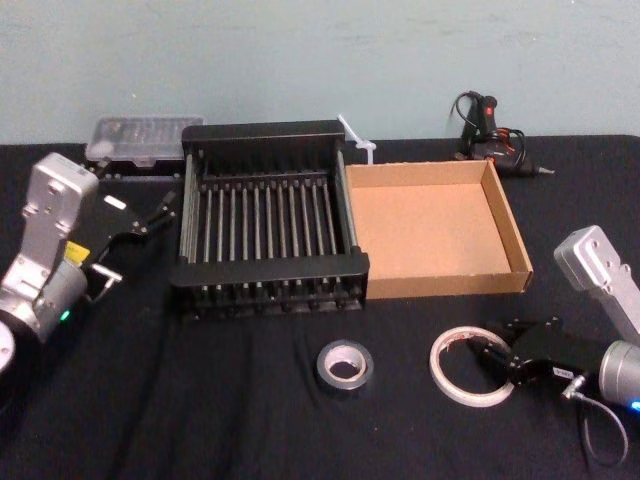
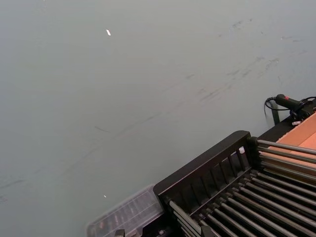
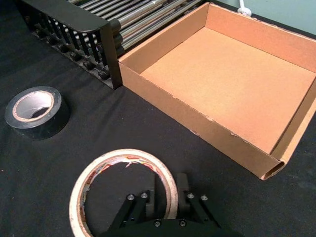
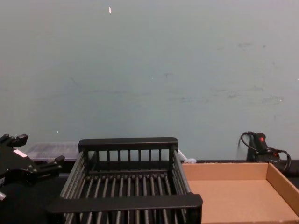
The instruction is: Pick up the white tape and place it into the black box , Pick up the silver tape and place it into the brown box.
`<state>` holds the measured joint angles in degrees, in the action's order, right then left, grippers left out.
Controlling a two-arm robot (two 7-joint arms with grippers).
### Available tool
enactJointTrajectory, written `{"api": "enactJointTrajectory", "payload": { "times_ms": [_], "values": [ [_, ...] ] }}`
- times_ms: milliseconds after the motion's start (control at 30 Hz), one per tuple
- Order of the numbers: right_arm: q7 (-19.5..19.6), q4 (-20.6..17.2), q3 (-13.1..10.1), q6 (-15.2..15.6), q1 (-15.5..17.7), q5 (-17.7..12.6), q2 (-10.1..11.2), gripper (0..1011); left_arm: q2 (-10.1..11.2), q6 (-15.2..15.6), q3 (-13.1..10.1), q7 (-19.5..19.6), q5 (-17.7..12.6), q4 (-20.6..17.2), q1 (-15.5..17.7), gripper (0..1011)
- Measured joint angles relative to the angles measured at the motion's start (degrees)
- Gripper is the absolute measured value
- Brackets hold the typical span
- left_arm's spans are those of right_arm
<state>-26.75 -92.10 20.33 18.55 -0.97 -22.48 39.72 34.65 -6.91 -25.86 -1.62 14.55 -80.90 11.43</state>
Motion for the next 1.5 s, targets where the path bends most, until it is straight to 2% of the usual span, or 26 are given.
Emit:
{"api": "enactJointTrajectory", "payload": {
  "times_ms": [200, 300, 900, 1233, 1500],
  "values": [
    [0.0, 0.0, 0.0, 0.0, 0.0, 0.0, 0.0, 136, 0.0, 0.0, 0.0, 0.0, 0.0, 0.0, 0.0, 1001],
    [0.0, 0.0, 0.0, 0.0, 0.0, 0.0, 0.0, 96, 0.0, 0.0, 0.0, 0.0, 0.0, 0.0, 0.0, 1001],
    [-0.1, 0.0, 0.0, -0.1, 0.0, -0.1, 0.0, 96, 0.0, 0.0, 0.0, 0.0, 0.0, 0.0, 0.0, 1001],
    [-2.4, -1.0, -1.1, -1.9, 0.2, -3.2, 0.9, 96, 0.0, 0.0, 0.0, 0.0, 0.0, 0.0, 0.0, 1001],
    [-1.3, -1.6, -1.9, -2.4, -1.4, -4.5, 0.8, 96, 0.0, 0.0, 0.0, 0.0, 0.0, 0.0, 0.0, 1001]
  ]
}}
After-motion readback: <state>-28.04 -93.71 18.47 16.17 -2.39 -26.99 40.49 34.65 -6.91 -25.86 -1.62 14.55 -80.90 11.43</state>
